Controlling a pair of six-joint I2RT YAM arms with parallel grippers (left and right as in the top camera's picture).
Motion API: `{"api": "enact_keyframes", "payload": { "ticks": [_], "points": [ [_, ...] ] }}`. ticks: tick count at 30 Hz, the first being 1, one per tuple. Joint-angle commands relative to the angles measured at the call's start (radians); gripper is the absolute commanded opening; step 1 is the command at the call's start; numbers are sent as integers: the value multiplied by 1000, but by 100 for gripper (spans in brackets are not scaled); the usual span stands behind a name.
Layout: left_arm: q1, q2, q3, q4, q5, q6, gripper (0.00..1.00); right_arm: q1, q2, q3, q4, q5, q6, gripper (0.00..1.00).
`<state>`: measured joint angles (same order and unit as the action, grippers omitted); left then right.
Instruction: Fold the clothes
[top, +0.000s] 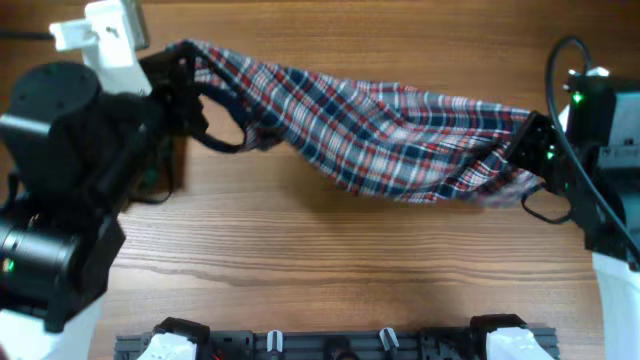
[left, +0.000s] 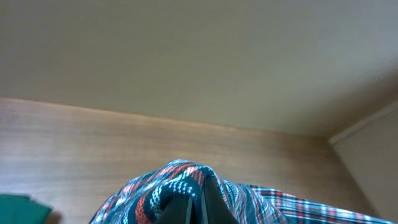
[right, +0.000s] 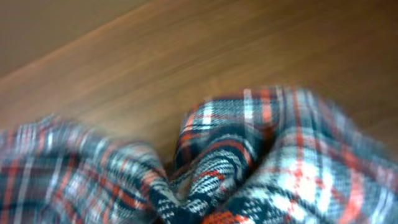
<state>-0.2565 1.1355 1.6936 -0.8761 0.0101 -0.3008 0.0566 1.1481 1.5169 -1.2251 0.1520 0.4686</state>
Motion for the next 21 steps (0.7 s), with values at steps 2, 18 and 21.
{"api": "enact_keyframes", "payload": {
  "ticks": [2,18,21],
  "points": [
    [3,-78,28,-79,-32,25,4,1,-69,7,8,103,80,4],
    [77,490,28,-122,-118,159,25,-117,475,7,146,-88,-28,69],
    [66,499,28,-158,-18,159,25,-147,495,7,116,-172,-84,74]
  ]
}}
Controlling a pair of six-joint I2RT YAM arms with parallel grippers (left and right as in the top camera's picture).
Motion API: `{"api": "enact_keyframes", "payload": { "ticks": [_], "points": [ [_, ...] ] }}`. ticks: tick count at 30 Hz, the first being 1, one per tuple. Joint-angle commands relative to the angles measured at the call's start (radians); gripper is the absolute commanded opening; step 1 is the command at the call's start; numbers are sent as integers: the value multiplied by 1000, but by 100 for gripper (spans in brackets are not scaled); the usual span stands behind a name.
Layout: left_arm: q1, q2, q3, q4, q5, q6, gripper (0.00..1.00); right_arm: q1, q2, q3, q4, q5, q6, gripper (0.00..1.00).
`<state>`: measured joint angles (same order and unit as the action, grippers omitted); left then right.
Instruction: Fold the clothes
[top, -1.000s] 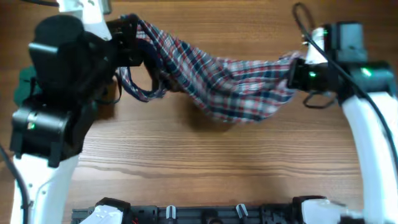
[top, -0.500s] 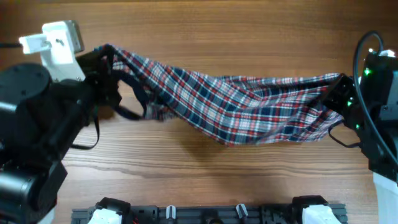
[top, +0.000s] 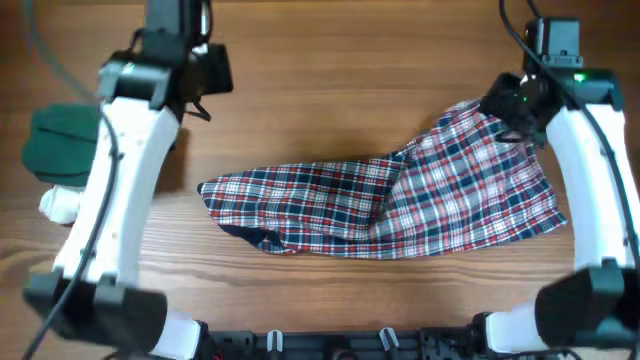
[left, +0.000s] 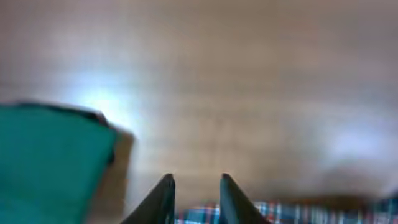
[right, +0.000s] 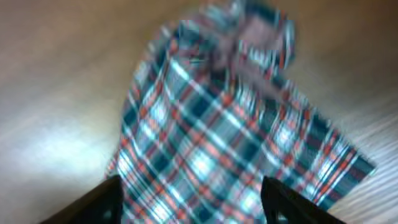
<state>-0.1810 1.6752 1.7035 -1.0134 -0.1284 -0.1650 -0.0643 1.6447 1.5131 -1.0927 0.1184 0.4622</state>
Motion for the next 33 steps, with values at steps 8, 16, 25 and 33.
{"api": "enact_keyframes", "payload": {
  "ticks": [8,16,25,33],
  "points": [
    [-70,10,15,-212,329,27,33,-25,14,-39,-19,-159,-137,96],
    [-92,23,15,-238,330,27,33,-89,219,-50,140,-31,-195,93],
    [-92,23,15,-212,328,28,34,-85,253,-49,62,-388,-306,5],
    [-92,23,15,-188,315,31,39,-92,46,-49,171,-163,-266,37]
  ]
}}
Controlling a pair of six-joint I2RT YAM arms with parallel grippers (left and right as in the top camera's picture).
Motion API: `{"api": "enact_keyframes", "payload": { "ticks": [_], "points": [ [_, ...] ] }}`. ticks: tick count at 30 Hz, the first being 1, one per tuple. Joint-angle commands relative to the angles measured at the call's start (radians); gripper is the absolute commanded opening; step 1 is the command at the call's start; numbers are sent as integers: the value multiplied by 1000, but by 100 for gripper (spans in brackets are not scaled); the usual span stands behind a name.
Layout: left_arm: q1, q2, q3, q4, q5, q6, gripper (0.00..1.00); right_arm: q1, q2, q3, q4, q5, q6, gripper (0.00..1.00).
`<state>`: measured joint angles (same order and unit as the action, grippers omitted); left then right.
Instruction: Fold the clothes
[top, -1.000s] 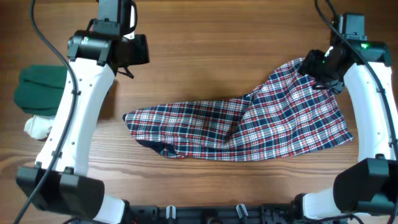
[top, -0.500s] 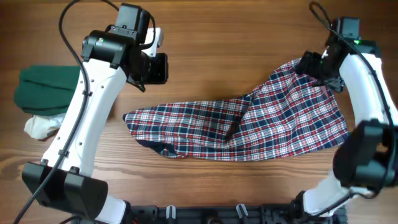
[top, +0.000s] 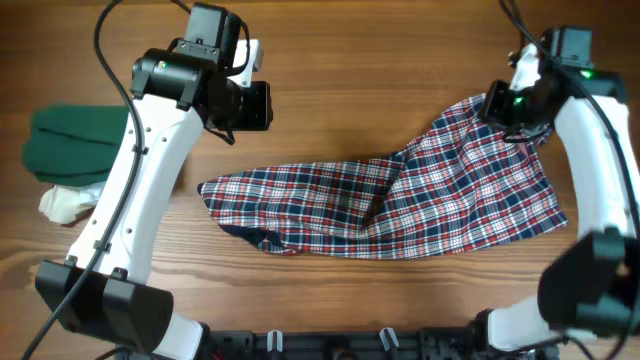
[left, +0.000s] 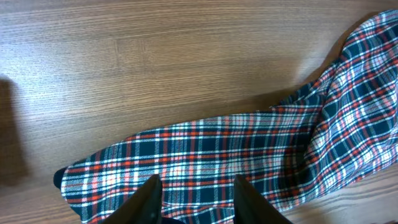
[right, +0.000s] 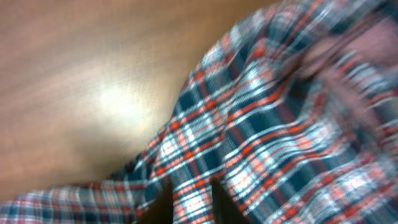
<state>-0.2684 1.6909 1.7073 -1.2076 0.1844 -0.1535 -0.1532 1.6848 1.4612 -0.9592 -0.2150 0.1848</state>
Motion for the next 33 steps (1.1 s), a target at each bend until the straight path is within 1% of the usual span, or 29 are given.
{"api": "enact_keyframes", "payload": {
  "ticks": [1,2,4,5,6,7,8,9,10,11,12,15,17,19,20,23,25,27,29,33],
  "points": [
    [-5,7,11,10,2,19,42,-11,28,3,64,181,-9,63],
    [-5,7,11,11,2,19,45,-18,58,3,88,180,-28,73],
    [-5,7,11,11,2,19,49,-33,137,3,135,177,-44,84],
    [-5,7,11,10,2,19,50,-39,190,3,156,174,-62,92],
    [-5,7,11,10,2,19,51,-41,259,3,175,166,-83,95],
    [-5,7,11,10,2,19,51,-41,288,3,180,166,-90,95],
    [-5,7,11,10,2,19,52,-41,312,3,179,162,-92,93],
    [-5,7,11,10,2,19,52,-40,322,3,173,148,-92,86],
    [-5,7,11,10,2,19,52,-40,326,3,164,121,-92,75],
    [-5,7,11,11,2,19,52,-40,321,4,156,78,-95,50],
    [-5,7,11,12,2,19,52,-40,312,5,143,19,-109,31],
    [-5,7,11,14,2,19,53,-40,240,5,73,-190,-103,4],
    [-5,7,11,14,2,19,53,-40,142,7,24,-265,-62,4],
    [-5,7,11,14,2,19,54,-40,35,15,-4,-274,-22,5],
    [-5,7,11,14,2,19,54,-40,-46,23,-14,-274,-21,4],
    [-5,7,11,14,2,19,54,-40,-229,26,38,-266,-36,4],
    [-5,7,11,14,2,19,55,-40,-304,25,115,-196,-16,4],
    [-5,7,11,14,2,19,55,-40,-320,25,194,-89,86,4],
    [-5,7,11,14,2,19,55,-40,-277,23,267,-32,157,4],
    [-5,7,11,14,2,19,56,-43,-50,23,461,98,268,4]
  ]
}}
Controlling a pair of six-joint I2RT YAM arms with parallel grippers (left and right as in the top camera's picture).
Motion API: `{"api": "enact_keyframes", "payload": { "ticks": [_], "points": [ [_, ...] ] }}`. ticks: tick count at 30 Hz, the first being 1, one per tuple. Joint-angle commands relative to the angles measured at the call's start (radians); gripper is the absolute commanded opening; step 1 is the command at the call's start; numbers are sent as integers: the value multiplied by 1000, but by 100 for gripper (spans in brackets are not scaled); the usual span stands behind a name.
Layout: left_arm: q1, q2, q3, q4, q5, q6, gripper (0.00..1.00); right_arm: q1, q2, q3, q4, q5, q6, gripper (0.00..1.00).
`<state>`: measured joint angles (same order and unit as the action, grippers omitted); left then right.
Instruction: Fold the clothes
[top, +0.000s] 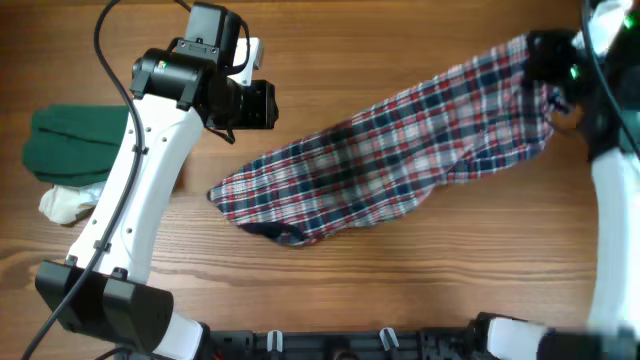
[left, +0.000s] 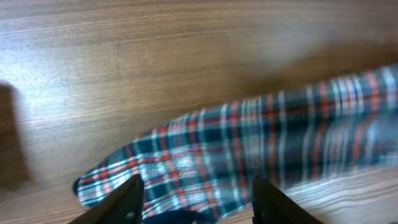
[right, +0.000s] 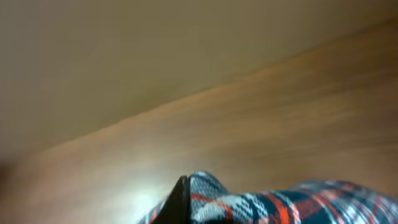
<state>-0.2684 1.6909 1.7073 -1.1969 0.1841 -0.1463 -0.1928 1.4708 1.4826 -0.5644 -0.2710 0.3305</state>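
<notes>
A red, white and navy plaid garment (top: 400, 140) stretches slantwise from the table's middle up to the far right. Its upper right end hangs lifted, with my right gripper (top: 545, 52) shut on it; the plaid fabric (right: 249, 205) bunches over the fingertip (right: 180, 196) in the right wrist view. The lower left end (top: 250, 200) lies on the wood. My left gripper (top: 262, 105) hovers open above the table beyond that end. Its fingers (left: 127, 202) stand wide apart, with blurred plaid cloth (left: 249, 155) below and nothing between them.
A folded dark green garment (top: 70, 145) lies at the left edge of the table, with a white cloth (top: 65, 205) just in front of it. A black rail (top: 340, 345) runs along the near edge.
My right gripper has lifted its end of the plaid garment up and to the far right, drawing the cloth taut and slanted. The left arm stays put, its fingers now spread wider.
Both grippers held the plaid garment stretched in the air between them. Then the left gripper had let go and the cloth lay spread on the table, the right gripper at its right end. Now the right gripper holds that end high.
</notes>
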Motion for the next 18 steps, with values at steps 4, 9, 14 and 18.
{"api": "enact_keyframes", "payload": {
  "ticks": [4,9,14,18],
  "points": [
    [-5,7,11,-16,3,11,60,-28,382,3,77,137,167,5],
    [-17,7,11,-142,40,12,51,-37,396,3,-117,86,35,75],
    [-157,7,-51,-179,41,12,44,-37,302,3,-268,86,31,84],
    [-328,7,-272,-82,-76,-162,41,-37,247,3,-319,86,5,86]
  ]
}}
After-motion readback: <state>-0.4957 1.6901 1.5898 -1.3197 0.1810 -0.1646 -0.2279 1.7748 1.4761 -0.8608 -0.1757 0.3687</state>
